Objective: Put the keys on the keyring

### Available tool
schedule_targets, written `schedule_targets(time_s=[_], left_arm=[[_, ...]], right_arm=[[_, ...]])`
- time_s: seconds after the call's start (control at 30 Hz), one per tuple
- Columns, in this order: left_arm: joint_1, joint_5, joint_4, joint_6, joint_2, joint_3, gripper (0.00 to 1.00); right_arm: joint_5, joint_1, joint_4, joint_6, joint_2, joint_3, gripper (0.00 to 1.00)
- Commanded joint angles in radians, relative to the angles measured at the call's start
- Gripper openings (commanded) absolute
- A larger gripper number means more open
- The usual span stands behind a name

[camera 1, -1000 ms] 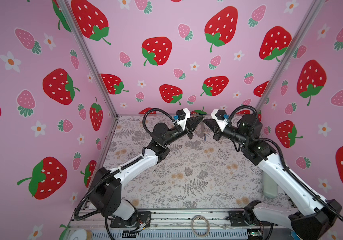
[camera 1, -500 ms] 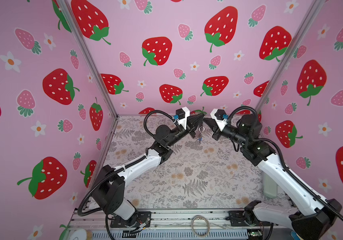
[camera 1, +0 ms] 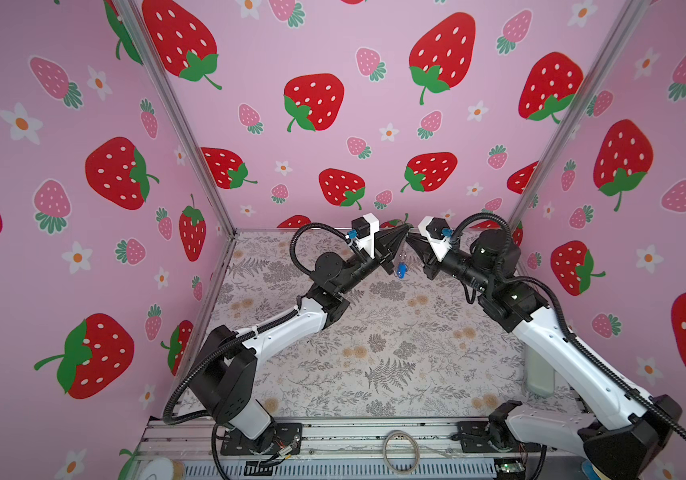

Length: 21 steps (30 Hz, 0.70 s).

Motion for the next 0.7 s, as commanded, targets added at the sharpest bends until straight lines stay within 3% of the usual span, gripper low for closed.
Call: schedule_targets(time_s=[0.0,0.43,0.6,0.67], left_arm=[[0.001,0.037,0.056,-0.021,-0.027,0.033,0.00],[0.007,0.094,0.053,-0.030,-0.035,0.040,0.00],[0.008,0.094,0.048,-0.022,-0.038,0.045,0.00],[0.012,0.094,0.045,-0.019,-0.043,0.045,0.00]], right_arm=[[0.028,0.004,0.001,-0.012,-0.038,-0.026,0.26],[-0.074,-0.015,0.000,0.054,-0.013,-0.041,0.36],[-0.108,-0.022,0.004,0.081,-0.006,-0.057,0.35],[-0.110,-0.026,0.008,0.085,-0.007,-0.063,0.30]])
